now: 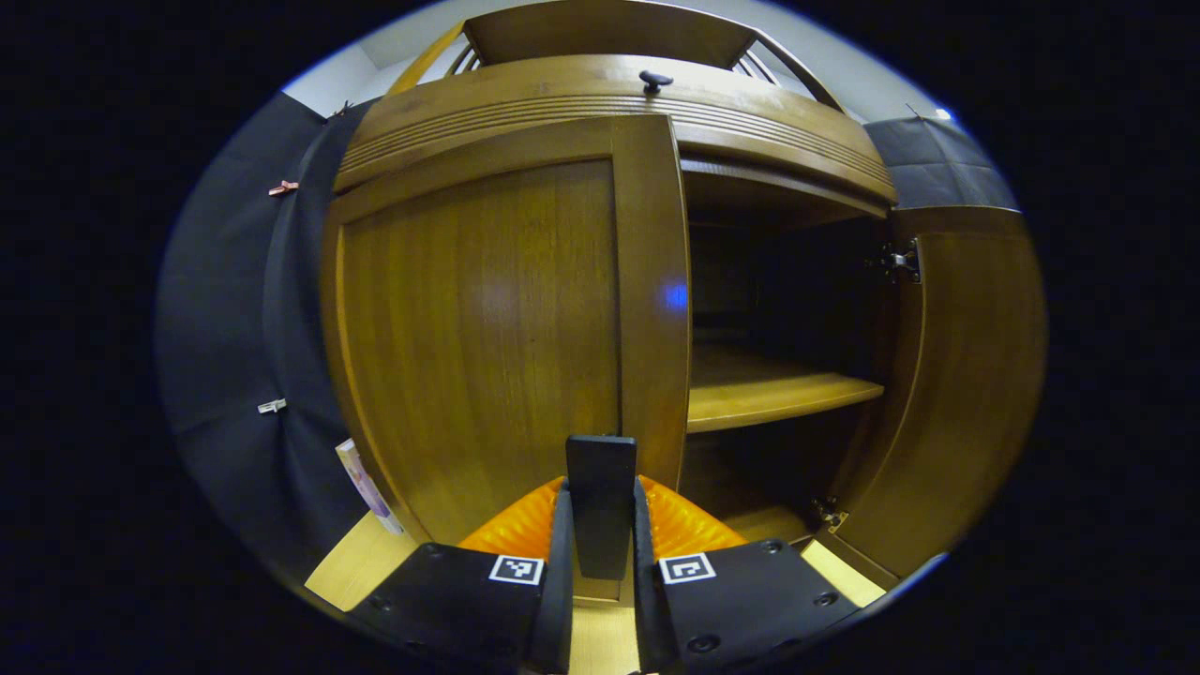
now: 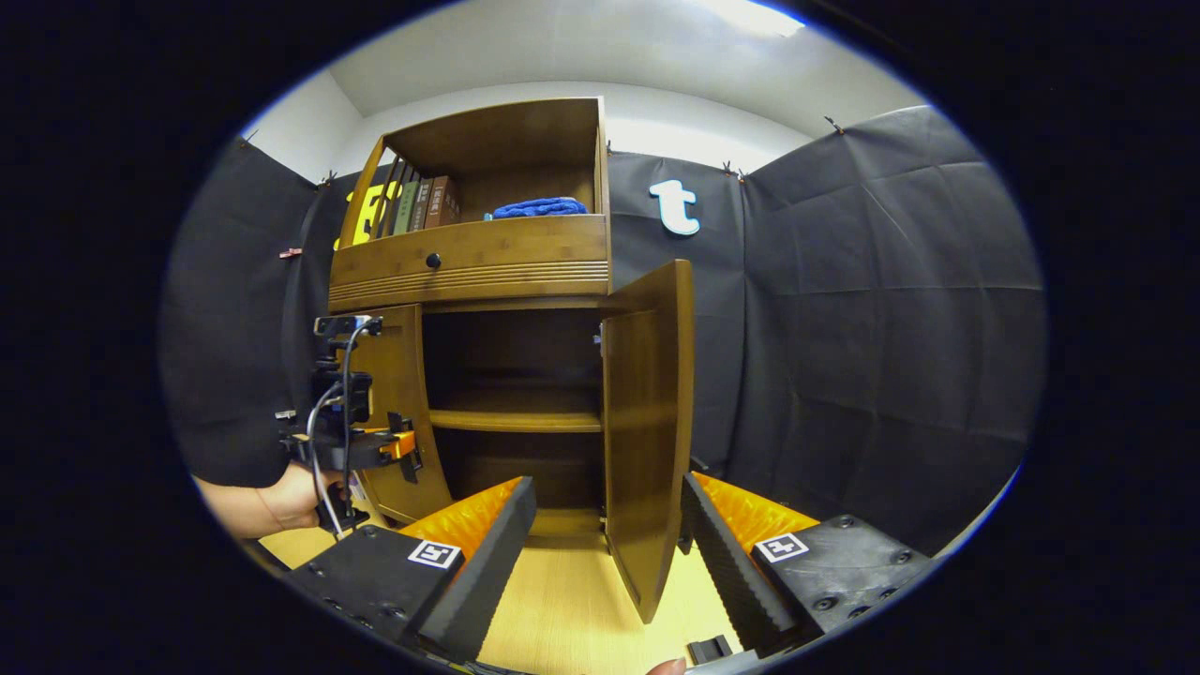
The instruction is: Open the right door of the double-door shoe cabinet with the right hand, and open the left door with the left hand.
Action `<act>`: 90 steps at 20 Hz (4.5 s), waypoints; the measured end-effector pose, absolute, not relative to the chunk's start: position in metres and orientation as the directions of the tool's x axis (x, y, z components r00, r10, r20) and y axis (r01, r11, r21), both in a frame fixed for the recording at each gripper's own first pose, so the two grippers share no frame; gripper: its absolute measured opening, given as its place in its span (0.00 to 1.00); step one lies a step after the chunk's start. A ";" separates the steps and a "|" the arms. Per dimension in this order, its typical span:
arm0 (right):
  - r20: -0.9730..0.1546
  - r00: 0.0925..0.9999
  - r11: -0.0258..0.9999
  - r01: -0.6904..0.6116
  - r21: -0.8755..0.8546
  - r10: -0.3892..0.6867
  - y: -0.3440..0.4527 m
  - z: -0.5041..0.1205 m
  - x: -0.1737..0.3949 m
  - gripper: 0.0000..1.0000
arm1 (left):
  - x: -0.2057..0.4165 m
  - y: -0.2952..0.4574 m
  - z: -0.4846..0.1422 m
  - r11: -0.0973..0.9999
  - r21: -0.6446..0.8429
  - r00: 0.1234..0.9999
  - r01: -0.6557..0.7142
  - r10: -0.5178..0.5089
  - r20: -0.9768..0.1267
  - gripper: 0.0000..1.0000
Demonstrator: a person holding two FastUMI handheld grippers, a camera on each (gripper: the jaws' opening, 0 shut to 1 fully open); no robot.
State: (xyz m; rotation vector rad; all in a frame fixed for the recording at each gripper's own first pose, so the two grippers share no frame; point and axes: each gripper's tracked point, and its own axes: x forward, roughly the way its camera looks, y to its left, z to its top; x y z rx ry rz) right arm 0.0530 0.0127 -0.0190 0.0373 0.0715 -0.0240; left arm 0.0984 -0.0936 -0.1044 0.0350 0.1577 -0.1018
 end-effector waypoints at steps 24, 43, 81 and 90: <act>-0.093 0.977 0.974 -0.177 0.141 0.191 0.144 -0.046 0.082 0.98 | -0.029 0.024 -0.101 0.999 0.024 0.992 0.040 -0.037 -0.117 0.16; -0.125 0.965 0.967 -0.212 0.145 0.230 0.176 -0.058 0.091 1.00 | -0.046 0.125 -0.093 0.996 -0.017 0.993 -0.091 0.089 -0.075 0.05; -0.078 0.982 0.983 -0.166 0.083 0.173 0.164 -0.041 0.107 0.98 | -0.104 0.035 -0.077 1.000 0.003 0.999 0.026 -0.026 -0.031 0.96; -0.057 0.993 0.993 -0.102 0.058 0.105 0.145 -0.036 0.102 0.98 | -0.087 0.023 -0.077 0.999 -0.013 0.999 0.035 -0.036 -0.028 0.96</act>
